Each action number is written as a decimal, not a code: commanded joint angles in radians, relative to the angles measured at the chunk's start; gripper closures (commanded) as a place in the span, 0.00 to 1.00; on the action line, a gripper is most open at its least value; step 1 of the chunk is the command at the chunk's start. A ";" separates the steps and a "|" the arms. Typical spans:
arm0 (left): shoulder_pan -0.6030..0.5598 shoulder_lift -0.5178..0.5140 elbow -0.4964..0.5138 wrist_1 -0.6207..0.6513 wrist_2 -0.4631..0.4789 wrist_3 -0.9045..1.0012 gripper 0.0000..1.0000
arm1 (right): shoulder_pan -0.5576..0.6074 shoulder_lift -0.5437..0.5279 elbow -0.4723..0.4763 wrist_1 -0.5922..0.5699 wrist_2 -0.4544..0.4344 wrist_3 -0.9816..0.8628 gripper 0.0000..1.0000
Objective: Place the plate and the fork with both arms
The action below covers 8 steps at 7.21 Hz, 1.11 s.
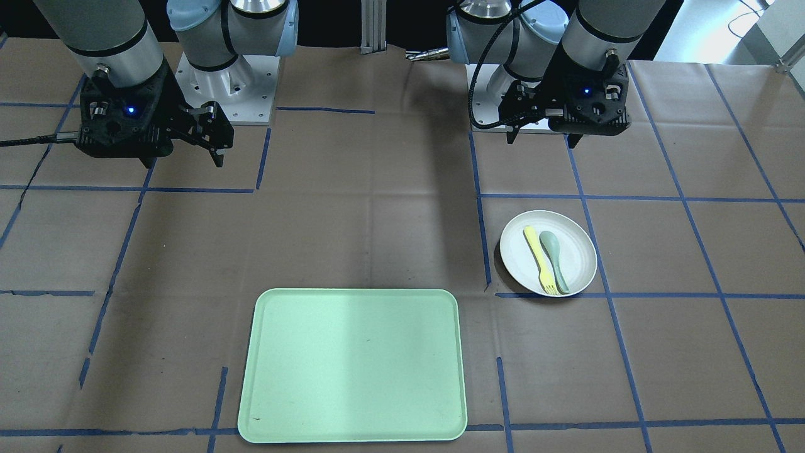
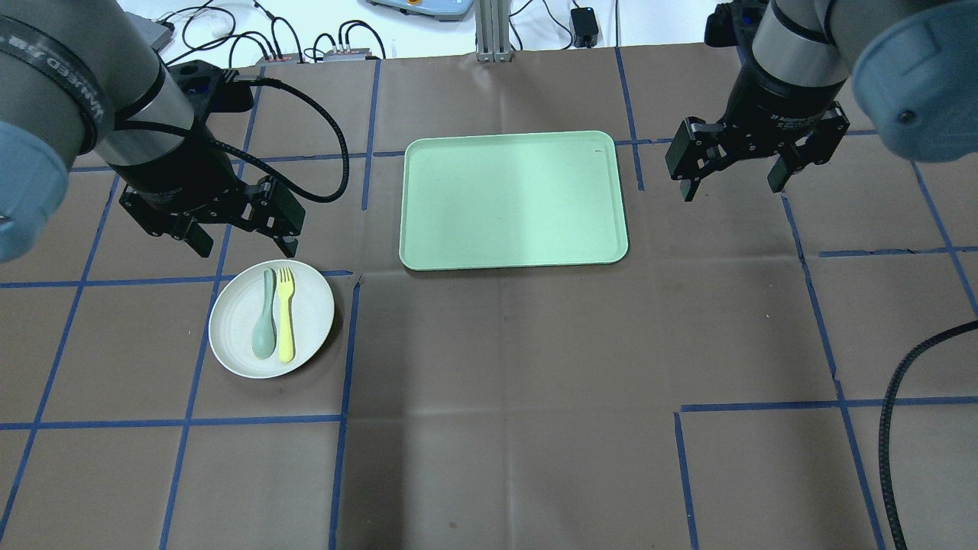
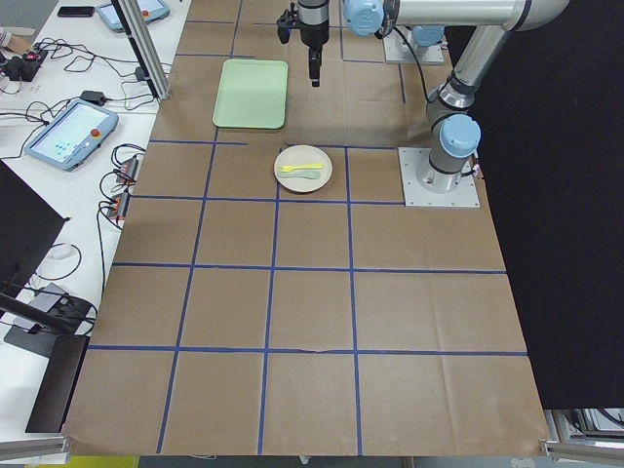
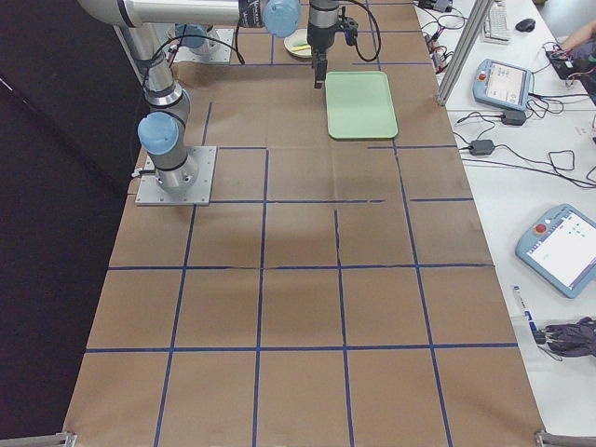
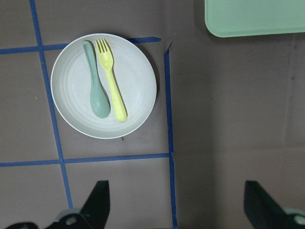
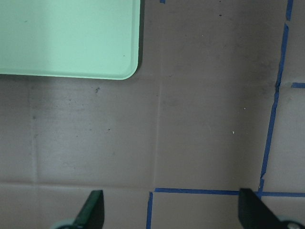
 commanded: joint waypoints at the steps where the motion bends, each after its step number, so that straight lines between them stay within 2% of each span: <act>1: 0.000 0.000 -0.002 0.000 0.000 0.000 0.00 | 0.000 0.000 0.000 -0.001 0.000 -0.001 0.00; 7: 0.000 -0.023 -0.002 0.000 0.005 0.000 0.00 | 0.000 -0.001 -0.001 -0.001 0.002 0.002 0.00; 8: 0.000 -0.002 0.004 -0.012 0.008 0.000 0.00 | 0.000 -0.001 -0.001 -0.001 0.002 0.002 0.00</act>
